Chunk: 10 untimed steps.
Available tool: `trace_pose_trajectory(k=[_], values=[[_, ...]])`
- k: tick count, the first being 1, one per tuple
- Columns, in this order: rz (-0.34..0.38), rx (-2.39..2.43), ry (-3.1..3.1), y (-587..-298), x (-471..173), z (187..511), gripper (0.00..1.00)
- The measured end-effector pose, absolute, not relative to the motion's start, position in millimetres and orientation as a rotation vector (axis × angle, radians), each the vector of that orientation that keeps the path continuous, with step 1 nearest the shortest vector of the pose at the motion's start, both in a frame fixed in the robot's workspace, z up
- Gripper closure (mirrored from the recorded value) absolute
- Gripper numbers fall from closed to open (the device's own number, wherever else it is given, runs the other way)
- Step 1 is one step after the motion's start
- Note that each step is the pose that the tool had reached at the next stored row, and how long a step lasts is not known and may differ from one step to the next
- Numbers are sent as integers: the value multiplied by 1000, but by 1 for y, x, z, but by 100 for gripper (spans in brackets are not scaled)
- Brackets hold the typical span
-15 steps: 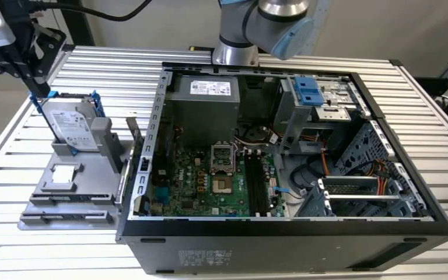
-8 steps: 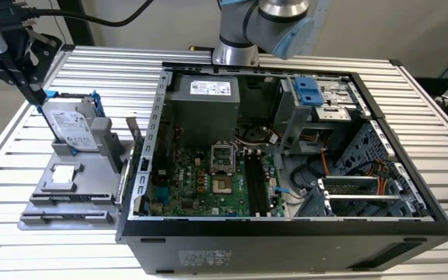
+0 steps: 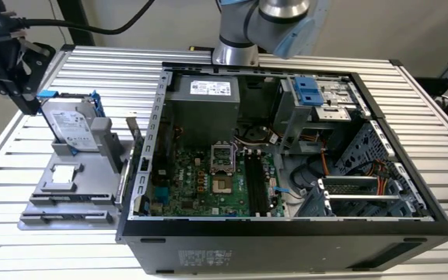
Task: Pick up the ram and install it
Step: 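Reach for the ram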
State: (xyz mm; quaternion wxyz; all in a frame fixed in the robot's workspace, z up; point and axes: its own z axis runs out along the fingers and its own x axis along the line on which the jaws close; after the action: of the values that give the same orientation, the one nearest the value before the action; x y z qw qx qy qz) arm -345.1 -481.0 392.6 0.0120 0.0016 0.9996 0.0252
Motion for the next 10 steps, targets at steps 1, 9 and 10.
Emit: trace_pose_trajectory(k=[1,9,10], values=[[79,5,3117,-483,-345,393,100],[79,10,3117,-504,-345,393,100],[79,10,3117,-507,-345,393,100]])
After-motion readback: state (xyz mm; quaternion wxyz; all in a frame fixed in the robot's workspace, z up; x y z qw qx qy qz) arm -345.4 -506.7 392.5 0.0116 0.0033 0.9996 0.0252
